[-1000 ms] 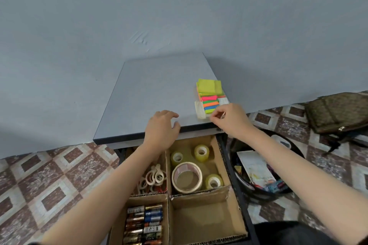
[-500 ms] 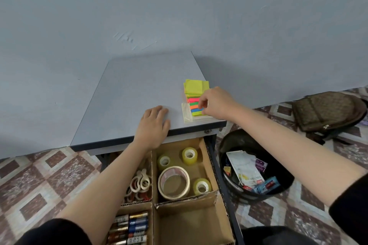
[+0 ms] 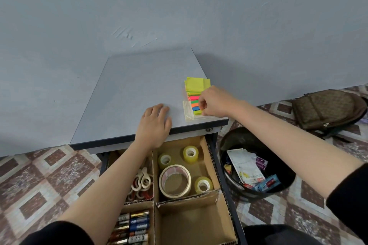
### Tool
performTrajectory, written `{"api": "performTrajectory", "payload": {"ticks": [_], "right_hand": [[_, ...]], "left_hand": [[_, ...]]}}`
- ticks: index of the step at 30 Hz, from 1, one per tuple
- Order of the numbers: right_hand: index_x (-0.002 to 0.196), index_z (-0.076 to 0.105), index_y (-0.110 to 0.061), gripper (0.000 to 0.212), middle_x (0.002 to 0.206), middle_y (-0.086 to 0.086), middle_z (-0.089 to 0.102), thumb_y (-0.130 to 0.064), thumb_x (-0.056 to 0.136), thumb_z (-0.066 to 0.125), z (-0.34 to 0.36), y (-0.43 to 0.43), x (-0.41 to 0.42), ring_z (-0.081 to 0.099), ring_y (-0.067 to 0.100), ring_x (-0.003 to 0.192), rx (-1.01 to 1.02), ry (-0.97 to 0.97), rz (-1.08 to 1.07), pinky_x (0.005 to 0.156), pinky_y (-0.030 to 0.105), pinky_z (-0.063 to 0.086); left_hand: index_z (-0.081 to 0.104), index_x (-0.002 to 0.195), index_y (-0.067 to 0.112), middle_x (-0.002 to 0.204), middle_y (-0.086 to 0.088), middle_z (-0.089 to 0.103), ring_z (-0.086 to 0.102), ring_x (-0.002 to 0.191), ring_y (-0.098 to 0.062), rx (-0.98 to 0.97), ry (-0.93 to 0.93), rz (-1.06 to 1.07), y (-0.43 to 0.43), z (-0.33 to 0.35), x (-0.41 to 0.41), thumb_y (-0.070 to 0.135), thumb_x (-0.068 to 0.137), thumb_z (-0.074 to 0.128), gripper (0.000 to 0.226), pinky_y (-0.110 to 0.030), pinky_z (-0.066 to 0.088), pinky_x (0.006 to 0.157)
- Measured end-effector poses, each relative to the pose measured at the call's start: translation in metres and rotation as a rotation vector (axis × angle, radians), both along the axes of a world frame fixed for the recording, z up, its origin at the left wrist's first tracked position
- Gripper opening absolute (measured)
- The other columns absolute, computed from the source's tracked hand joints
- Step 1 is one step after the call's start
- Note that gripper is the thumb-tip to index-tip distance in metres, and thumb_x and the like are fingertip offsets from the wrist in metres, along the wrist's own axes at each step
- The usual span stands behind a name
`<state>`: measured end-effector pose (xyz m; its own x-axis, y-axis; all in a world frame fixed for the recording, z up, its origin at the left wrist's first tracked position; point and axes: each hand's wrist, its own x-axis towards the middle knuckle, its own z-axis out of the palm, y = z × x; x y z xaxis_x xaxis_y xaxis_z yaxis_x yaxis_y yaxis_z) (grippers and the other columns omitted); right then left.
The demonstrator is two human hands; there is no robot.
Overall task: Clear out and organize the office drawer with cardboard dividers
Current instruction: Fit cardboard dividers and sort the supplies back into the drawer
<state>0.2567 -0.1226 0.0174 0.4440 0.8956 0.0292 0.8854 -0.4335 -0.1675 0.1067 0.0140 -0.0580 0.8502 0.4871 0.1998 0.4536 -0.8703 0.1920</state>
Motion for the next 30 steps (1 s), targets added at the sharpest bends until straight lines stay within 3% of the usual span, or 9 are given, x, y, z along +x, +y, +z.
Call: {"api": "performTrajectory", "payload": {"ticks": [5, 10, 16, 19, 26, 30], "right_hand": [[0.087, 0.068, -0.008, 0.006, 0.087, 0.001, 0.059, -0.007, 0.082, 0.065, 0.0029, -0.0033, -0.0002, 0.051, 0.015, 0.081, -0.036, 0.035, 0.055, 0.057, 0.018, 0.036], [0.088, 0.069, -0.006, 0.007, 0.095, 0.006, 0.066, -0.009, 0.085, 0.063, 0.0030, -0.0055, -0.0003, 0.056, 0.018, 0.091, -0.014, 0.103, 0.067, 0.076, 0.025, 0.043], [0.089, 0.068, -0.003, 0.006, 0.087, 0.002, 0.056, -0.004, 0.083, 0.066, 0.0048, -0.0046, -0.0016, 0.051, 0.015, 0.087, 0.010, 0.159, 0.041, 0.061, 0.011, 0.035], [0.091, 0.067, -0.003, 0.008, 0.088, 0.003, 0.056, -0.003, 0.082, 0.066, 0.0041, -0.0029, -0.0014, 0.051, 0.015, 0.084, 0.009, 0.169, 0.033, 0.062, 0.015, 0.038], [0.099, 0.070, -0.002, 0.016, 0.106, 0.010, 0.063, -0.004, 0.084, 0.065, 0.0000, -0.0007, 0.0010, 0.058, 0.019, 0.094, 0.027, 0.161, -0.014, 0.082, 0.025, 0.047], [0.099, 0.071, 0.000, 0.016, 0.105, 0.011, 0.065, -0.002, 0.084, 0.065, 0.0019, -0.0008, -0.0010, 0.059, 0.018, 0.090, 0.038, 0.164, -0.023, 0.077, 0.021, 0.045]], "left_hand": [[0.036, 0.140, 0.014, 0.149, -0.005, 0.032, 0.026, 0.136, -0.023, 0.010, 0.002, 0.003, -0.0003, -0.0004, 0.0001, 0.037, 0.097, 0.018, 0.052, -0.033, 0.021, 0.113], [0.036, 0.139, 0.014, 0.148, -0.005, 0.033, 0.026, 0.136, -0.023, 0.018, -0.003, 0.010, -0.0001, -0.0005, 0.0006, 0.035, 0.098, 0.021, 0.048, -0.034, 0.021, 0.113], [0.037, 0.139, 0.015, 0.148, -0.005, 0.033, 0.026, 0.136, -0.023, 0.016, -0.004, 0.009, -0.0002, -0.0006, 0.0009, 0.033, 0.100, 0.026, 0.045, -0.034, 0.022, 0.113], [0.037, 0.139, 0.015, 0.148, -0.004, 0.033, 0.026, 0.136, -0.023, 0.021, -0.003, 0.012, 0.0003, -0.0015, 0.0007, 0.033, 0.100, 0.025, 0.045, -0.034, 0.021, 0.113], [0.037, 0.139, 0.015, 0.148, -0.004, 0.033, 0.027, 0.137, -0.023, 0.033, 0.010, 0.021, -0.0014, -0.0003, 0.0016, 0.042, 0.088, 0.011, 0.063, -0.034, 0.022, 0.113], [0.036, 0.140, 0.015, 0.149, -0.005, 0.032, 0.026, 0.137, -0.023, 0.042, 0.015, 0.025, 0.0000, -0.0019, 0.0019, 0.038, 0.096, 0.017, 0.053, -0.034, 0.021, 0.113]]}}
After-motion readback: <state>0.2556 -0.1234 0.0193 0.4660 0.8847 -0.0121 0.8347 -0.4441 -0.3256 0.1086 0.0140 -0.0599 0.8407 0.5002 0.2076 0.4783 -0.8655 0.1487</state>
